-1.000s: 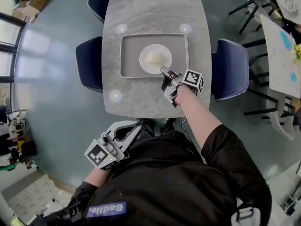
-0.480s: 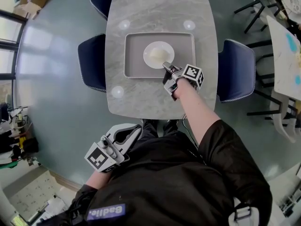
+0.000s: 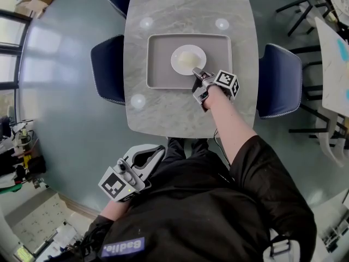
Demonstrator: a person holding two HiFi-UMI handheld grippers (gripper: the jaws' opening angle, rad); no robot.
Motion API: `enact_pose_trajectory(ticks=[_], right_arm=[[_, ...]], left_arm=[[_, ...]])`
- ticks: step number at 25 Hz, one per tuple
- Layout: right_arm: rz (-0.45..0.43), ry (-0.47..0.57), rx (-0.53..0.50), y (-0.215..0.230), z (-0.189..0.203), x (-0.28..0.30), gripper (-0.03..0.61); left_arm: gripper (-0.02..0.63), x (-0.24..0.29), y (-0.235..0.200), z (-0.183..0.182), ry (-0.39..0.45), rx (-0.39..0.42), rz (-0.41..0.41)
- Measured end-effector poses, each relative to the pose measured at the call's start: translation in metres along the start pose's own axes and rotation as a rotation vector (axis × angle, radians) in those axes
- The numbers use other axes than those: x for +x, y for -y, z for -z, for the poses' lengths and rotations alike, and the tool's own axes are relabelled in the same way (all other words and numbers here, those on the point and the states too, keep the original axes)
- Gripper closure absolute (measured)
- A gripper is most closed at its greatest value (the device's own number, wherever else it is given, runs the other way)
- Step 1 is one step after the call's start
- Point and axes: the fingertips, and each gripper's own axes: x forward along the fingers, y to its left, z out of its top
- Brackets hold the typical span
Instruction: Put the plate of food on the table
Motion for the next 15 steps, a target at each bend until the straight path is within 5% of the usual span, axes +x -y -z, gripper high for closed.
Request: enact_pose_trajectory(ticks=[15], right_arm=[[0.044,0.020,-0.013,0.0099,-0.0062,0.0038,0.557]], left_arm=[[0.609,-0.0033,-0.0090,0.0046,0.025,-0.030,-0.024]])
